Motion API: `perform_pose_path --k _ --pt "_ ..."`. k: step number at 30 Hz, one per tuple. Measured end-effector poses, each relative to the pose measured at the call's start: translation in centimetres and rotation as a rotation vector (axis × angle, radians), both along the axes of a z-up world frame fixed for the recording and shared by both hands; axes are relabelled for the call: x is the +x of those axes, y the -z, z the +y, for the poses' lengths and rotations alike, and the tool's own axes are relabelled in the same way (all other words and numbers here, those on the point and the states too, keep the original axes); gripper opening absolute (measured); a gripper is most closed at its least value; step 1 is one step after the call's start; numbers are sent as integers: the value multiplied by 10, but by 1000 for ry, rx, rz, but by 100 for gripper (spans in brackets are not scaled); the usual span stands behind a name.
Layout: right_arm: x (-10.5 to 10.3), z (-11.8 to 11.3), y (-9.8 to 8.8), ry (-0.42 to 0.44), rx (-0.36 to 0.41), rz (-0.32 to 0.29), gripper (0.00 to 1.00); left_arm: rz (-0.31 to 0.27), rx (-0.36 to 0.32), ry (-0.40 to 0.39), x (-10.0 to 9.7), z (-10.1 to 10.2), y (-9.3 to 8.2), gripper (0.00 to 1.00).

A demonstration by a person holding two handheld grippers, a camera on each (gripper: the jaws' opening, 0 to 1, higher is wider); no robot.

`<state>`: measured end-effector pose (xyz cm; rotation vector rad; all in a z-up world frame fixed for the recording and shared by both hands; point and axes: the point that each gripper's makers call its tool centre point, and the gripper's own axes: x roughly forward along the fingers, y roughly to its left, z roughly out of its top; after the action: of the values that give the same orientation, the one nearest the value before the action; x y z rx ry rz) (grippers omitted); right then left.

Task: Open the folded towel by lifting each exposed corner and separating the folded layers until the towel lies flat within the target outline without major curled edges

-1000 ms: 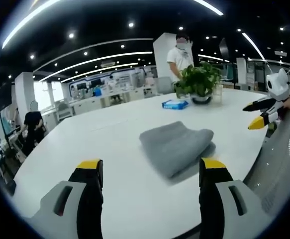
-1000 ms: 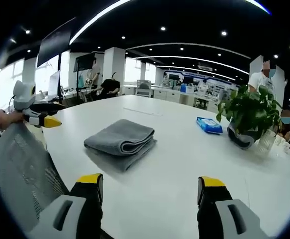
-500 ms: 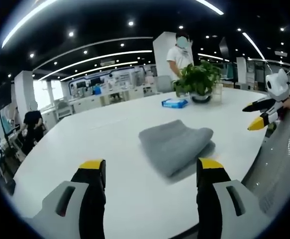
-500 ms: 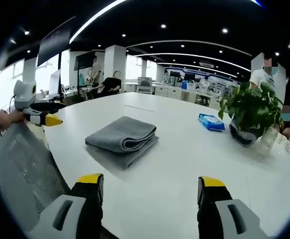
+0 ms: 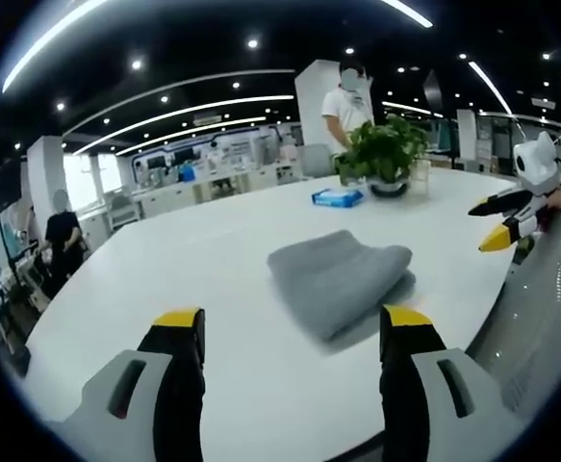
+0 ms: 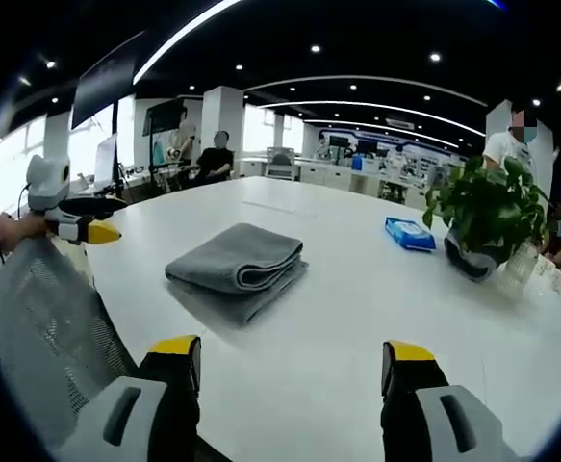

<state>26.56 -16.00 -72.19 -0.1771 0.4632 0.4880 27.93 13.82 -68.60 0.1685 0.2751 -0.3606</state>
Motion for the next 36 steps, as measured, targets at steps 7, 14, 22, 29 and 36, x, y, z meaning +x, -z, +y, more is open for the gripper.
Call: perform_pose_path --k 7,14,22,29,36 --pt "0 -1 2 7 10 14 76 2 2 3 0 0 1 73" --pt "-1 -1 3 5 9 20 75 4 6 4 0 0 1 73" --pt "-1 0 3 8 14 17 75 4 13 9 0 -1 2 73" --pt "0 0 3 7 -1 21 74 1 22 11 0 -1 2 73" --pt "-2 2 -2 -1 -29 36 71 6 68 47 0 1 -5 58"
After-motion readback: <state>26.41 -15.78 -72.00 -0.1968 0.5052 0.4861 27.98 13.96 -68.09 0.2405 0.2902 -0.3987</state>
